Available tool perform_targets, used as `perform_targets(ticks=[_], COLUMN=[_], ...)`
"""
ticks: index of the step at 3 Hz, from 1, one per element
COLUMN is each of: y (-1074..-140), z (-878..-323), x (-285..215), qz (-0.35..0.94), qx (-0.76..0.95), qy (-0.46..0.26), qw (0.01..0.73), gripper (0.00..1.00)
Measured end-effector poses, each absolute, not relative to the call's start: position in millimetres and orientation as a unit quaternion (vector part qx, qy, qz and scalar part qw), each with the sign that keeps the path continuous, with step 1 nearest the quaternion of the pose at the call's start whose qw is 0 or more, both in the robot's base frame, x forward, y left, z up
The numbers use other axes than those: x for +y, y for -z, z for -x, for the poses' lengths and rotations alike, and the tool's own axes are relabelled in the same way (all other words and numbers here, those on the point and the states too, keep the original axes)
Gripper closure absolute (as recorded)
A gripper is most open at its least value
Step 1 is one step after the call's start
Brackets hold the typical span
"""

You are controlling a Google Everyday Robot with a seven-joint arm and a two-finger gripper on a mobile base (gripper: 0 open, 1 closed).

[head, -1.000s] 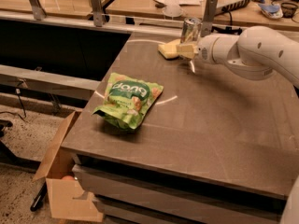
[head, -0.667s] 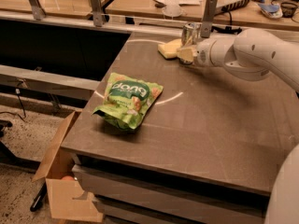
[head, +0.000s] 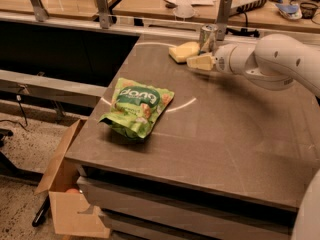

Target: Move redbull can near sponge

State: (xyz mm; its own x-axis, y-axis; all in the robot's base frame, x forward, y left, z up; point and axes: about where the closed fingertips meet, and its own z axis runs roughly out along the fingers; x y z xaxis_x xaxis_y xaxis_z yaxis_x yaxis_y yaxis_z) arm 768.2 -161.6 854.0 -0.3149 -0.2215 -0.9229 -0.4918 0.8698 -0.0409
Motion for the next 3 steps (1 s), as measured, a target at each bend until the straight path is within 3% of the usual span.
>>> perform_targets(ticks=[2, 3], y=[-880, -875], z=[-695, -658], x=[-225, -270], qz=[0.183, 0.14], qx=[0.798, 0.817], qy=[-0.075, -0.014], qw=[0.57, 0.559], gripper=[0.0, 0.0])
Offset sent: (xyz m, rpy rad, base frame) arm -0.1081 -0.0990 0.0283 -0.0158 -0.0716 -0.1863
